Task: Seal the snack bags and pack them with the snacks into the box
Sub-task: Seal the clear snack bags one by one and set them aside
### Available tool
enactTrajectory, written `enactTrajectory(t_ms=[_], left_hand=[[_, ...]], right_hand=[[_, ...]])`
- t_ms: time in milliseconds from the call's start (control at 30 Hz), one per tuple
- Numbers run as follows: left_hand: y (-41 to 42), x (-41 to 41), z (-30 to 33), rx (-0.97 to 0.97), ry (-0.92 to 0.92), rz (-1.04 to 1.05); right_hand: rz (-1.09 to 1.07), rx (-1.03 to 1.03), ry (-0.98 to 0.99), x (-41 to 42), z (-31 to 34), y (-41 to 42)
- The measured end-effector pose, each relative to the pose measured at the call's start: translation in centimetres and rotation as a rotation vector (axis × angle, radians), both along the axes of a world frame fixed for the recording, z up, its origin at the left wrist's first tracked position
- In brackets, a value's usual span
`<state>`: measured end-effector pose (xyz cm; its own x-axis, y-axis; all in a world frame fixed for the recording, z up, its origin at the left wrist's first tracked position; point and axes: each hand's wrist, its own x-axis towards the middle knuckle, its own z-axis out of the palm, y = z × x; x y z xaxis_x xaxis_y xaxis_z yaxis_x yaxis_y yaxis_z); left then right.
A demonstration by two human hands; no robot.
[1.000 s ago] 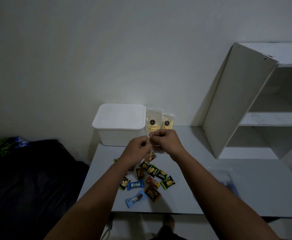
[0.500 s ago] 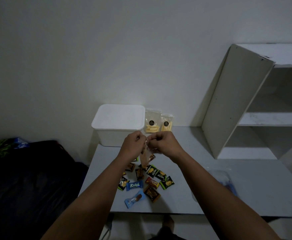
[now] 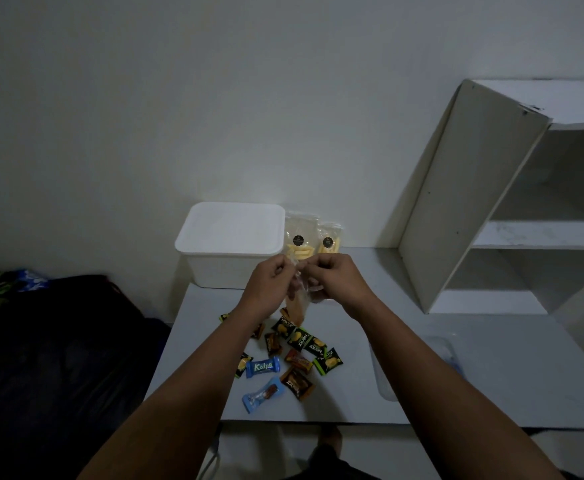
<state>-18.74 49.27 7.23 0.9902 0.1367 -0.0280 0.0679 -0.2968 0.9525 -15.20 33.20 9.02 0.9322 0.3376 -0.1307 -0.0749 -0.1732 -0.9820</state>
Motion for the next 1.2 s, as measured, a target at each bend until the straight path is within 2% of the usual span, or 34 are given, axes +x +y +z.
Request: enactTrajectory(t_ms=[200,333,533,667,933,1100,1200], left_hand=[[-0.3,0.9,-0.1,-0.132,0.040,0.007],[-0.3,0.9,-0.4,0.078,-0.120,0.199],[-0.3,1.5,-0.8,0.003,-0.068,-0.037],[-1.0,1.5,-0.7,0.002,-0.120,-0.026],[-1.2,1.3,-0.6,-0.168,-0.050,-0.034],[-1.0,1.1,-0.6,-0.063,-0.100,-0.031],[-0.2,1.0,-0.5,-0.100,-0.111,0.027]], right_hand=[[0.055,-0.089,-0.057,1.3,-1.5,-1.0],[0.033,-0.061,-0.014,2.0,-1.5,-1.9],[0.067,-0.020,-0.008,2.7,-1.0,-2.8],[0.063,-0.015,-0.031,2.7,-1.4,-3.2],[0.095,0.008,-0.095,2.3,-1.6,-3.2],[0.062,0.018,-0.083,2.2,-1.7,-2.8],[0.045,0.045,-0.058,2.2,-1.9,-2.8]])
